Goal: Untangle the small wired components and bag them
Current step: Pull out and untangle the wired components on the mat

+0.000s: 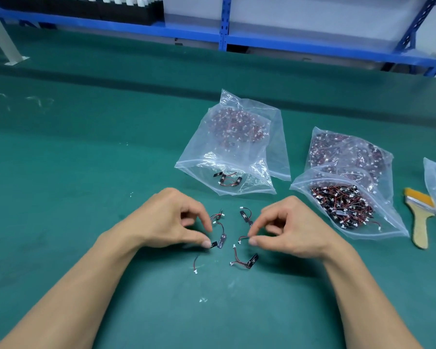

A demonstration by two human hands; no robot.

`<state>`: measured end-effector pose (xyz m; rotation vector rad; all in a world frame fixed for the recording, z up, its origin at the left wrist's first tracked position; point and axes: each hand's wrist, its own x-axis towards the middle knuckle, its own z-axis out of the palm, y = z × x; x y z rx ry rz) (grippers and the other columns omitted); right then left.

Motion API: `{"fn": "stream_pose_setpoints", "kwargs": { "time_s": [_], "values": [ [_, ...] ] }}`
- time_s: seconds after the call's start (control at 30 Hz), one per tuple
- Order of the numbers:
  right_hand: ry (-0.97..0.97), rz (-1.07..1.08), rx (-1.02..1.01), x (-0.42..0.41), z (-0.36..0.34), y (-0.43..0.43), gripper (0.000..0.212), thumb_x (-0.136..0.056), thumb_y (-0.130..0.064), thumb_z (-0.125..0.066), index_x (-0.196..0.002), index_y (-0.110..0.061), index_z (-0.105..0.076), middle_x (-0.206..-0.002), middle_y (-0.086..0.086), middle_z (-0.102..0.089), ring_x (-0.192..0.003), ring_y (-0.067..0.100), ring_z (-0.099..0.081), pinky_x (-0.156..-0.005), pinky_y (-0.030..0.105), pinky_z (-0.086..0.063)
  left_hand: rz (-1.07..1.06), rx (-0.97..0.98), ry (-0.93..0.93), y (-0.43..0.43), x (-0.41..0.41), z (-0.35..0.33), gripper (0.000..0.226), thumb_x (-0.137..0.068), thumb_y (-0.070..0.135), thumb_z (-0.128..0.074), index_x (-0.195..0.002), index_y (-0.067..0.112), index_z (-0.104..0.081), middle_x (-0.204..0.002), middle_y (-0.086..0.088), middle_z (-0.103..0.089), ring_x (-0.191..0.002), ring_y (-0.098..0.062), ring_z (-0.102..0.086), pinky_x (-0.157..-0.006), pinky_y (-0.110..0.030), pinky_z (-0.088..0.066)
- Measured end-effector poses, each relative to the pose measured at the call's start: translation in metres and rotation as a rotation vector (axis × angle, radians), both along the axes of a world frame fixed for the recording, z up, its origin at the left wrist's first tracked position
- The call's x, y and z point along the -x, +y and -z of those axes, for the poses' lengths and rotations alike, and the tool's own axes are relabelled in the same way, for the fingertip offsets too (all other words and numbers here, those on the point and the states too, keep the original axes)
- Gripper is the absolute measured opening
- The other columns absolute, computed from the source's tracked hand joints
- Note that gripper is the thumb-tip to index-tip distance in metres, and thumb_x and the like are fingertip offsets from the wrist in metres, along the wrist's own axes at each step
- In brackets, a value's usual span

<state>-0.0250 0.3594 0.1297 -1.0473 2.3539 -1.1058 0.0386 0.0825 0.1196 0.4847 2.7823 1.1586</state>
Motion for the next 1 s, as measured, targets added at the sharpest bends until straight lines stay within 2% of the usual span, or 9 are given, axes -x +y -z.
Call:
{"fn": "stream_pose_setpoints", "kwargs": {
  "time_s": [0.07,0.13,0.3,0.43,0.53,0.67,0.9,1.0],
  "values": [
    [-0.043,-0.049,-0.074,0.0,-0.002,0.003,0.018,-0.067,-0.046,-0.08,-0.081,-0.034,-0.079,-0.057,0.015,-0.039,-0.056,0.028,-0.031,-0.054,0.029,-0.026,0.075,0.1,-0.039,0.008,0.0,0.001,0.024,-0.067,0.058,-0.082,-0.087,0.048,-0.074,-0.061,0.001,-0.051,-0.054,-0.012,-0.041,-0.056,-0.029,-0.033],
    [-0.066,-0.091,-0.158,-0.001,-0.003,0.003,0.022,-0.065,-0.049,-0.084,-0.084,-0.039,-0.078,-0.06,0.012,-0.037,-0.056,0.021,-0.029,-0.055,0.029,-0.024,0.093,0.141,-0.077,0.009,0.0,0.001,0.021,-0.069,0.054,-0.082,-0.087,0.051,-0.073,-0.062,0.002,-0.049,-0.055,-0.011,-0.042,-0.056,-0.031,-0.032],
    [-0.066,-0.114,-0.281,-0.003,-0.003,-0.002,0.022,-0.066,-0.04,-0.091,-0.083,-0.038,-0.077,-0.054,-0.004,-0.032,-0.053,0.01,-0.029,-0.053,0.029,-0.024,0.013,0.132,-0.117,-0.002,0.0,0.001,0.024,-0.062,0.065,-0.075,-0.08,0.049,-0.074,-0.064,0.0,-0.059,-0.055,-0.017,-0.044,-0.057,-0.034,-0.04],
    [-0.076,-0.123,-0.285,-0.005,-0.004,-0.002,0.017,-0.068,-0.034,-0.091,-0.076,-0.036,-0.076,-0.05,-0.008,-0.031,-0.05,0.008,-0.029,-0.05,0.023,-0.025,-0.015,0.117,-0.095,-0.004,0.001,0.003,0.03,-0.059,0.068,-0.074,-0.076,0.043,-0.073,-0.06,-0.006,-0.053,-0.057,-0.022,-0.04,-0.055,-0.03,-0.032],
    [-0.074,-0.147,-0.259,-0.006,-0.005,-0.002,0.012,-0.072,-0.031,-0.088,-0.074,-0.033,-0.076,-0.048,-0.008,-0.029,-0.05,0.009,-0.028,-0.05,0.023,-0.025,-0.023,0.076,-0.046,-0.002,0.0,0.005,0.028,-0.063,0.066,-0.076,-0.076,0.041,-0.073,-0.058,-0.006,-0.054,-0.055,-0.021,-0.038,-0.053,-0.03,-0.032],
    [-0.047,-0.134,-0.238,-0.009,-0.002,-0.002,0.006,-0.07,-0.028,-0.079,-0.073,-0.031,-0.075,-0.049,-0.006,-0.026,-0.051,0.011,-0.026,-0.05,0.025,-0.026,-0.004,0.057,0.015,0.01,0.0,0.006,0.025,-0.07,0.063,-0.073,-0.088,0.044,-0.073,-0.065,-0.003,-0.063,-0.056,-0.015,-0.046,-0.057,-0.034,-0.043],
    [-0.033,-0.084,-0.2,-0.01,0.003,-0.006,0.009,-0.065,-0.029,-0.069,-0.072,-0.033,-0.074,-0.05,-0.003,-0.027,-0.052,0.015,-0.025,-0.051,0.026,-0.026,0.057,0.185,0.097,0.026,-0.001,0.006,0.022,-0.077,0.06,-0.073,-0.094,0.046,-0.075,-0.063,0.004,-0.055,-0.062,-0.009,-0.046,-0.059,-0.031,-0.04],
    [-0.055,-0.068,-0.174,-0.009,0.003,-0.007,0.011,-0.066,-0.034,-0.069,-0.074,-0.034,-0.076,-0.058,0.017,-0.046,-0.057,0.029,-0.031,-0.053,0.028,-0.026,0.071,0.169,0.101,0.025,-0.001,0.005,0.02,-0.075,0.057,-0.077,-0.09,0.044,-0.077,-0.061,0.006,-0.054,-0.06,-0.008,-0.046,-0.058,-0.032,-0.04]
  ]
}}
